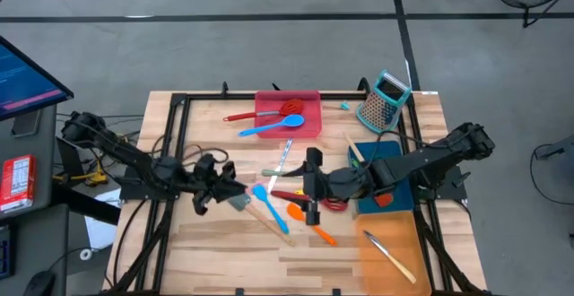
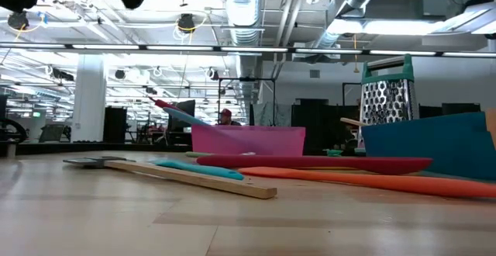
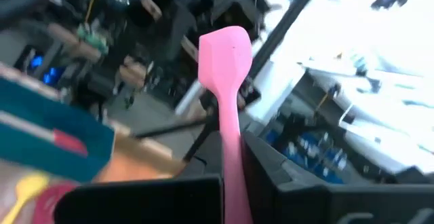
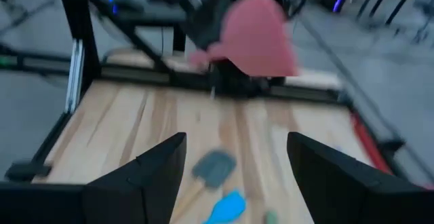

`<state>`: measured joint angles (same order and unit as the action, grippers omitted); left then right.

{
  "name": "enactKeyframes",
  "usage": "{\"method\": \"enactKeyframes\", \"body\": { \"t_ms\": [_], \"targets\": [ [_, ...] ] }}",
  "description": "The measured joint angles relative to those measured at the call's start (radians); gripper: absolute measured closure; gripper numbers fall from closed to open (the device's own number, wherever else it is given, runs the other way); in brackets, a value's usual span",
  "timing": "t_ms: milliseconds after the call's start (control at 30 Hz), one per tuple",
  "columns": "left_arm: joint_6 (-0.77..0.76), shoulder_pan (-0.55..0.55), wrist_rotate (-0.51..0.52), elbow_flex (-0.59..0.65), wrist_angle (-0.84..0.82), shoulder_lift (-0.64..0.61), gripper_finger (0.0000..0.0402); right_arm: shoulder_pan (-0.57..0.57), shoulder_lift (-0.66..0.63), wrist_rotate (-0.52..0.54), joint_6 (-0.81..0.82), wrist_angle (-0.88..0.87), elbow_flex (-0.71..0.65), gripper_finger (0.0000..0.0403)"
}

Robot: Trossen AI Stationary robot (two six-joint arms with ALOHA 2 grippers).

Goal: Pick & Place Kitchen Items
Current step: Put the pink spatula into the blue bin

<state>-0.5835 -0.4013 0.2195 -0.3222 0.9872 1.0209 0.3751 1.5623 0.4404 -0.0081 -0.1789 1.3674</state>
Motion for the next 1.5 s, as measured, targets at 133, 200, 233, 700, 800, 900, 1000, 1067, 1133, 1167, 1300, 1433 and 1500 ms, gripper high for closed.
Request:
{"method": "enactKeyframes", "body": {
  "t_ms": [133, 200, 233, 700, 800, 900, 1000, 1067, 1133, 1167, 1300, 1433, 1500],
  "targets": [
    [0.0, 0.031, 0.0, 0.0, 0.098, -0.009, 0.0395, -0.029, 0.0, -0.028, -0.084, 0.136, 0.0, 0.0148],
    [0.001, 0.042, -0.002, -0.001, 0.148, -0.009, 0.0394, -0.042, 0.0, -0.038, -0.114, 0.191, 0.0, 0.0148],
    [0.001, 0.048, -0.009, -0.002, 0.16, -0.009, 0.0394, -0.049, 0.0, -0.046, -0.127, 0.209, 0.0, 0.0148],
    [0.105, 0.051, -0.111, -0.121, 0.174, -0.007, 0.0394, -0.117, 0.0, -0.208, -0.141, 0.43, 0.0, 0.0148],
    [0.108, 0.059, -0.115, -0.126, 0.174, -0.006, 0.0394, -0.117, 0.0, -0.253, -0.141, 0.476, 0.0, 0.0148],
    [0.107, 0.072, -0.114, -0.126, 0.173, -0.006, 0.0394, -0.116, 0.0, -0.287, -0.141, 0.513, 0.0, 0.0148],
    [0.105, 0.087, -0.115, -0.126, 0.174, -0.006, 0.0394, -0.116, 0.0, -0.288, -0.133, 0.523, 0.0, 0.0148],
    [0.102, 0.093, -0.117, -0.126, 0.176, -0.005, 0.0394, -0.116, 0.0, -0.287, -0.133, 0.525, 0.0, 0.0148],
    [0.087, 0.098, -0.121, -0.126, 0.18, -0.005, 0.0394, -0.116, 0.0, -0.287, -0.133, 0.528, 0.0, 0.0148],
    [0.082, 0.099, -0.121, -0.126, 0.18, -0.006, 0.0394, -0.117, 0.0, -0.287, -0.133, 0.528, 0.0, 0.0148],
    [0.08, 0.101, -0.121, -0.126, 0.182, -0.006, 0.0395, -0.122, 0.001, -0.287, -0.132, 0.528, 0.0, 0.0148],
    [0.08, 0.101, -0.121, -0.126, 0.182, -0.005, 0.0395, -0.131, 0.001, -0.286, -0.129, 0.529, 0.0, 0.0148],
    [0.08, 0.101, -0.121, -0.126, 0.183, -0.006, 0.0395, -0.141, 0.001, -0.286, -0.119, 0.535, 0.0, 0.0148]
  ]
}}
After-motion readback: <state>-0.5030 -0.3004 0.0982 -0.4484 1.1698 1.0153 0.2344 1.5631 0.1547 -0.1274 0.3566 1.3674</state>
